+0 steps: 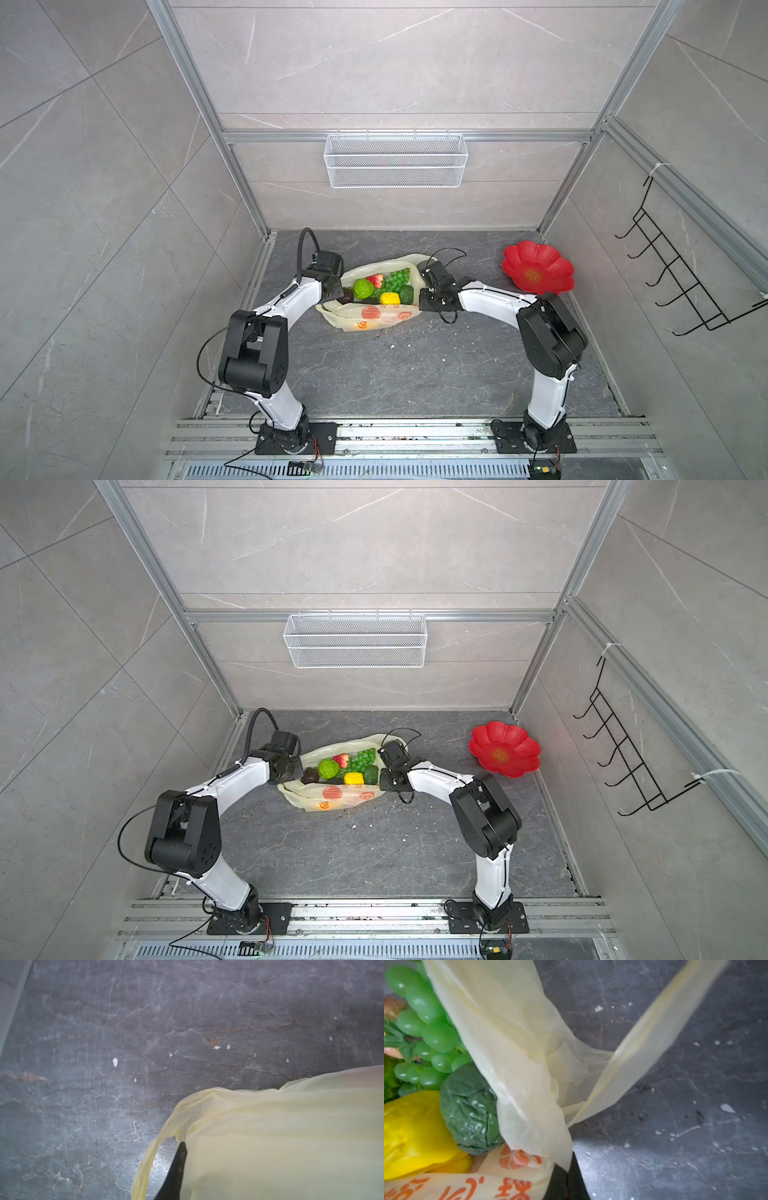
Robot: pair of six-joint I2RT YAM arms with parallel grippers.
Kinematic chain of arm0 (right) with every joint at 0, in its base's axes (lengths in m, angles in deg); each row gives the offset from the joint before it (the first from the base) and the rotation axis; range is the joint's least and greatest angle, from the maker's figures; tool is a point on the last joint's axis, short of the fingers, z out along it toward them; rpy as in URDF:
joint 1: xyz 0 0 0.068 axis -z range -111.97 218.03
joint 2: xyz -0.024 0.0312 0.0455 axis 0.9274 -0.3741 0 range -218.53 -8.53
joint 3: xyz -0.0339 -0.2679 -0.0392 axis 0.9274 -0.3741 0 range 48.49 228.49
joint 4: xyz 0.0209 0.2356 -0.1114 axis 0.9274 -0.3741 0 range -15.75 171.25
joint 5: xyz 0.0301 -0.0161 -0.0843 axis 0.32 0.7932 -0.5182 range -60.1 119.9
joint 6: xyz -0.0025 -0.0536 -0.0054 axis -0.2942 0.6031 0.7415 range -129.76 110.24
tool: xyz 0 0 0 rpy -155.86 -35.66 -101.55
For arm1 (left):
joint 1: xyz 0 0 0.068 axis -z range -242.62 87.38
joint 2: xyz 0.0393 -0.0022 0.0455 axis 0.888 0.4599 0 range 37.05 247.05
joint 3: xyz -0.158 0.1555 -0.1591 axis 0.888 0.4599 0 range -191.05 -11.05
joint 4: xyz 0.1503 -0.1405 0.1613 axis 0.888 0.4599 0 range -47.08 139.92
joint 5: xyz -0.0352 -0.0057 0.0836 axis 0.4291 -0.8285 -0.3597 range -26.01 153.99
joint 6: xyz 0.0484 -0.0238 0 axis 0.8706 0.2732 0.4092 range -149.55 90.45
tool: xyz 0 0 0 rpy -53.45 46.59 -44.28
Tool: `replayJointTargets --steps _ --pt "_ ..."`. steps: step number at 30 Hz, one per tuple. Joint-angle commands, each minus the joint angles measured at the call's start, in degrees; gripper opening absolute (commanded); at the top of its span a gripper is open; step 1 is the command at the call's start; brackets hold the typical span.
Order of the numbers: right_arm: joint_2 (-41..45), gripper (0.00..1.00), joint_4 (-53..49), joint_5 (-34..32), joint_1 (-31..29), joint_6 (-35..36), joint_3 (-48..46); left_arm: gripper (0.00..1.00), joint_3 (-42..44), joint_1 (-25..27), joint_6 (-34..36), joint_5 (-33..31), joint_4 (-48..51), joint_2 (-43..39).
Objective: Take the fake fruits out of the plastic bag
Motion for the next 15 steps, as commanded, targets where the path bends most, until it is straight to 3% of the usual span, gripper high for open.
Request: replayJointTargets --steps 1,6,11,15 --pt "-3.05 0.0 -2.72 0.86 -1.24 2.18 4.98 0.1 1.03 -0.37 -1.57 4.38 -3.7 -3.1" --pt "-3.89 0.04 -5.01 0.69 -2.13 2.99 7.8 0.09 5.34 -0.29 -1.95 6.76 -6.99 -6.66" --pt "0.98 0.31 -7.06 -0.59 -2.08 3.69 5.97 0.03 10.19 -0.02 -1.93 8.17 -10.68 -10.62" --pt "7.97 0.46 -8.3 -1.76 -1.77 3.91 2.27 0.0 14.14 -0.05 -1.65 7.91 -14.86 -13.33"
